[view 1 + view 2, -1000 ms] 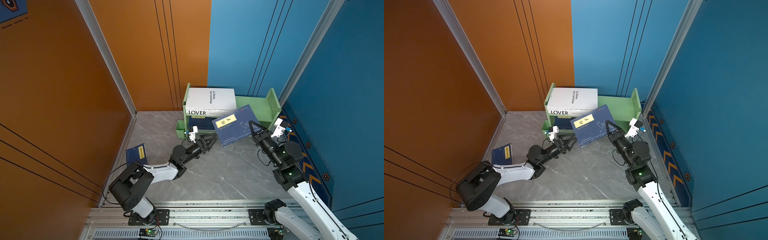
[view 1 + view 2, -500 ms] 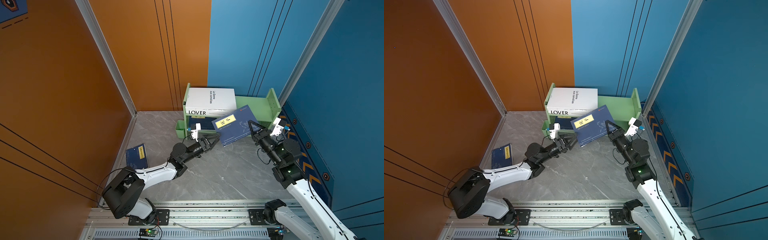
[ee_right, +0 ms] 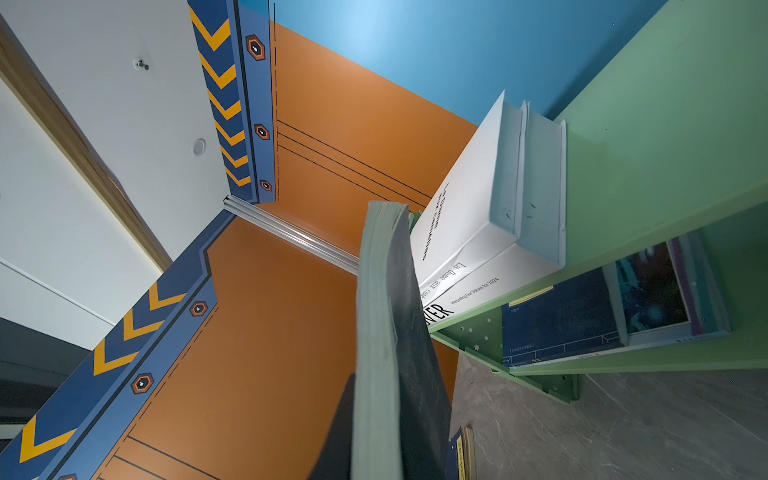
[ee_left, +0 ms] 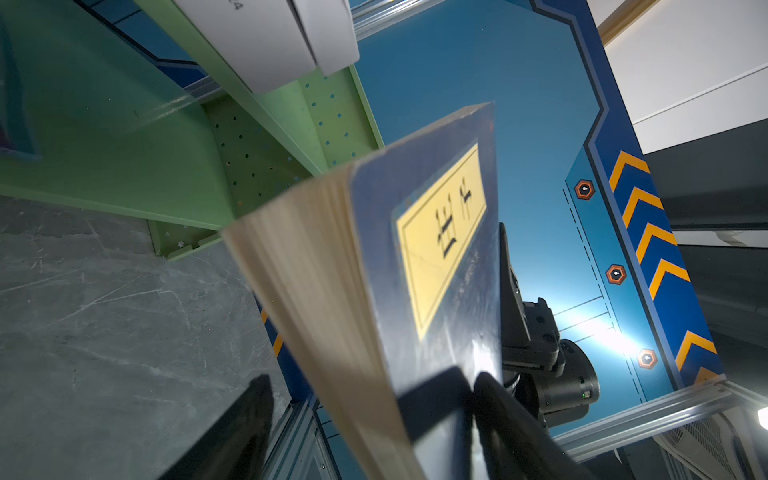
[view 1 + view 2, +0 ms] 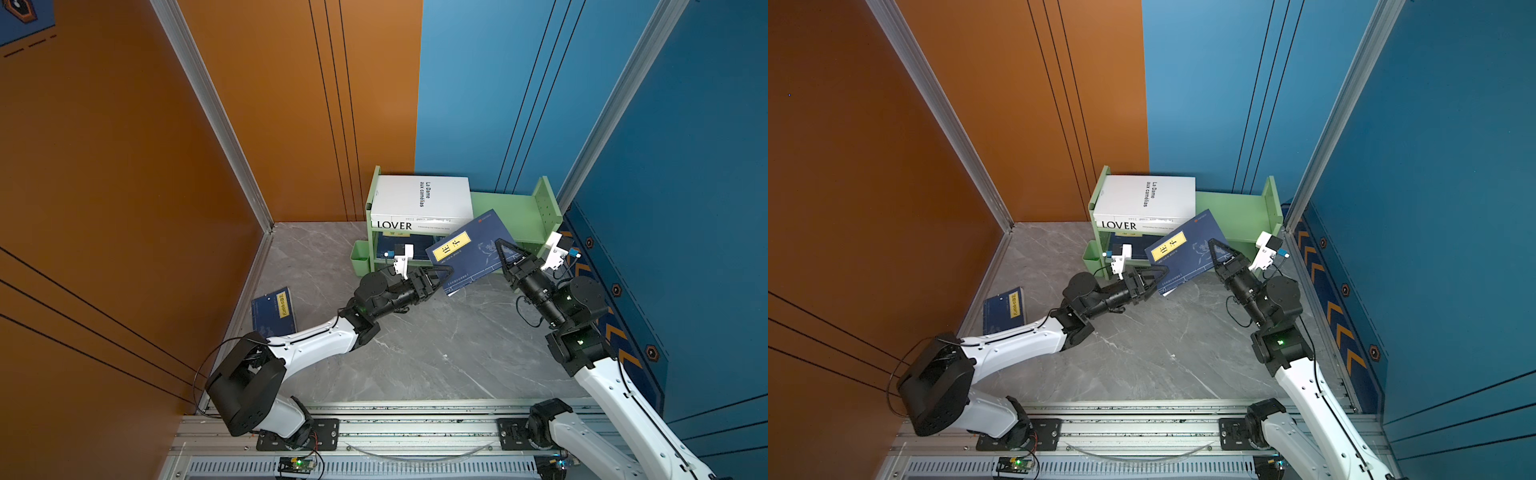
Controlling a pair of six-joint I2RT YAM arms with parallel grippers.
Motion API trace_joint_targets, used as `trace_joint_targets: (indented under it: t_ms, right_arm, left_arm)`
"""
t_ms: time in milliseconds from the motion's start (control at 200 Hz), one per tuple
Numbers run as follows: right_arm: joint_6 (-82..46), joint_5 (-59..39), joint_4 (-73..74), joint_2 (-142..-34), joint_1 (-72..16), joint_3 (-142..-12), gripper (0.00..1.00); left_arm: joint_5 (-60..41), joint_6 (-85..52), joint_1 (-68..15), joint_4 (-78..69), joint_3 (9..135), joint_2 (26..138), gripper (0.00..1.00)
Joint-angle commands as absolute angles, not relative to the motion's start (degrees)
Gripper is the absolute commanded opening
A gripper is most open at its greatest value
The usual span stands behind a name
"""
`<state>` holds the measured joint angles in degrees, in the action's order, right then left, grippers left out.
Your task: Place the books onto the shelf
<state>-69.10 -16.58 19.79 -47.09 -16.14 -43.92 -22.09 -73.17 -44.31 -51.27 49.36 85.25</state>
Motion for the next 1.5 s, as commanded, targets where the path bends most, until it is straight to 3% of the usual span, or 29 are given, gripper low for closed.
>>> trace_joint_targets:
  t_ms: [0, 155, 320, 381, 456, 556, 781, 1187, 1352, 1492]
  right_arm:
    - [-71.53, -19.06, 27.48, -45.88, -16.45, -45.54, 0.04]
    - [-71.76, -18.63, 27.41, -45.97, -16.35, -44.22, 0.04]
    - [-68.55, -18.49, 20.28, -44.04, -15.61, -44.62, 0.09]
    - [-66.29, -18.95, 15.14, -42.92, -15.04, -45.42, 0.2]
    - [-62.28, -21.16, 6.5, -42.2, -13.91, -47.68, 0.47]
    - [-56.64, -26.64, -5.14, -42.79, -11.49, -51.22, 0.54]
    - [-54.49, -43.42, -8.45, -47.26, -9.01, -51.12, 0.5]
    - [-53.97, -48.89, -7.48, -46.72, -10.59, -48.39, 0.16]
    - [-56.18, -51.41, -4.78, -46.26, -12.35, -44.06, 0.26]
    - [-56.3, -52.26, -3.06, -46.31, -15.17, -42.85, 0.24]
  left_arm:
    - [-25.96, -74.27, -44.74, -58.75, 51.54, 88.36, 0.66]
    - [-27.32, -80.78, -44.63, -74.59, 52.0, 91.99, 0.41]
    - [-26.45, -82.43, -43.95, -79.79, 49.39, 92.52, 0.16]
    - [-26.82, -82.01, -43.43, -79.39, 48.47, 91.69, 0.12]
    - [-28.49, -81.27, -42.53, -77.02, 47.36, 90.13, 0.08]
    - [-31.77, -79.59, -40.96, -70.67, 45.98, 87.01, 0.04]
    - [-39.03, -72.89, -38.36, -53.58, 45.15, 78.4, 0.01]
    - [-42.24, -65.05, -34.91, -33.96, 46.67, 69.96, 0.01]
    - [-41.6, -61.55, -33.39, -26.96, 47.73, 67.27, 0.0]
    - [-42.81, -60.54, -33.17, -25.54, 48.64, 67.15, 0.0]
